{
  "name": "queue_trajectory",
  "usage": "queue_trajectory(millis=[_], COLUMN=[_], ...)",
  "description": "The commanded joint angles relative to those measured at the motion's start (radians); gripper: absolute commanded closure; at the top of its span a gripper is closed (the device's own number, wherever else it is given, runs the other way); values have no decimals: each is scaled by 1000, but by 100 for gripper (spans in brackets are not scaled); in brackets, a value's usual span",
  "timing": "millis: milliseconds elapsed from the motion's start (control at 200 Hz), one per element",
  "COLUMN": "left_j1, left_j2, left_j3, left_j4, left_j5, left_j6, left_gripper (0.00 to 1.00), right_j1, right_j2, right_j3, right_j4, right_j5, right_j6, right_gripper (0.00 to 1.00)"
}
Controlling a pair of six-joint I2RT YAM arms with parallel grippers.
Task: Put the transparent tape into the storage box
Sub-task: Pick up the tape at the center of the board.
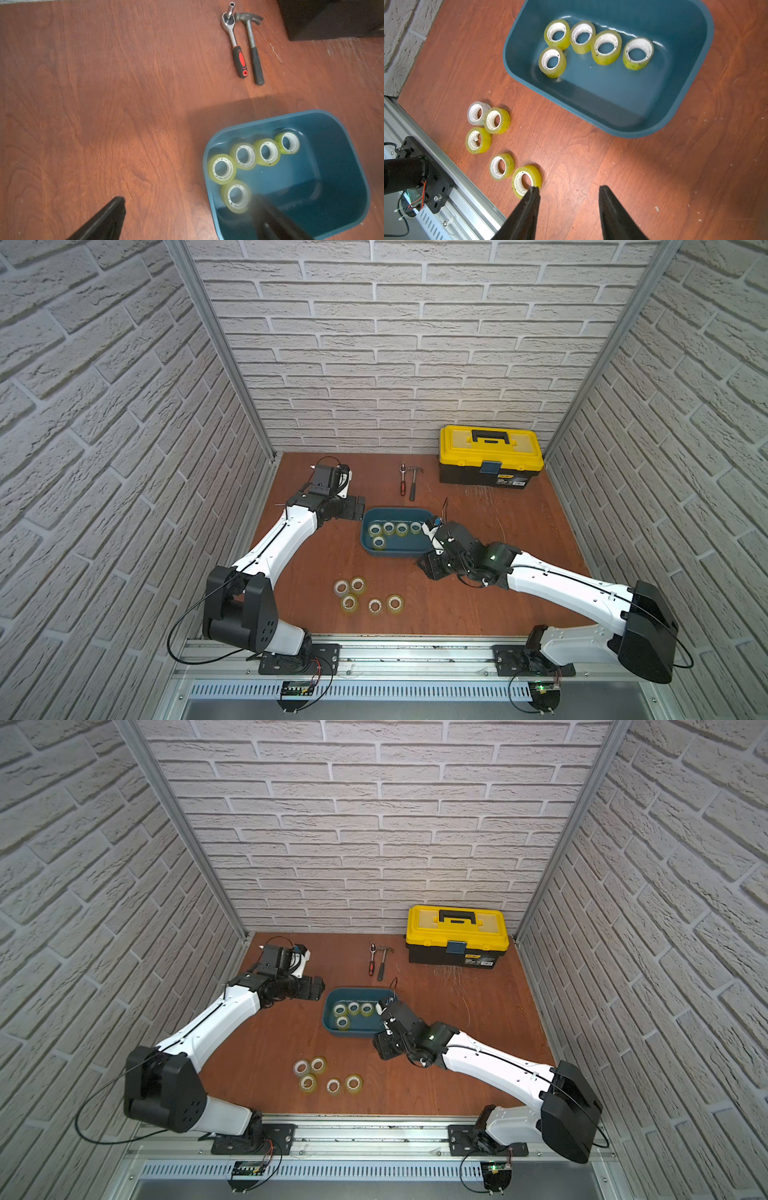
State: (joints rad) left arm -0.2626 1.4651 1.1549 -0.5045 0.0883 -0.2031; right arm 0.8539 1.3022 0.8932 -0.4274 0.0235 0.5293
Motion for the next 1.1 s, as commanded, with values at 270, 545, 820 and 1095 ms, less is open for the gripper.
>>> queue_trajectory(millis=[270, 545, 820, 1095], left_j1=[60, 91, 91, 90], left_j2=[33, 37, 15, 0], left_j3=[23, 26, 19, 15], left_j4=[-11, -11, -4, 0], left_j5=[117, 122, 94, 72], left_j6=[-52, -61, -58, -59], left_gripper=[2, 2, 2, 2], right_j1=[97, 130, 161, 176], right_j2=[52, 121, 184, 192], right_j3=[-66, -58, -24, -37], right_j4=[80, 131, 122, 124], right_j5=[16, -12, -10, -19], right_j6=[88, 113, 122, 142], right_gripper=[48, 47, 46, 44])
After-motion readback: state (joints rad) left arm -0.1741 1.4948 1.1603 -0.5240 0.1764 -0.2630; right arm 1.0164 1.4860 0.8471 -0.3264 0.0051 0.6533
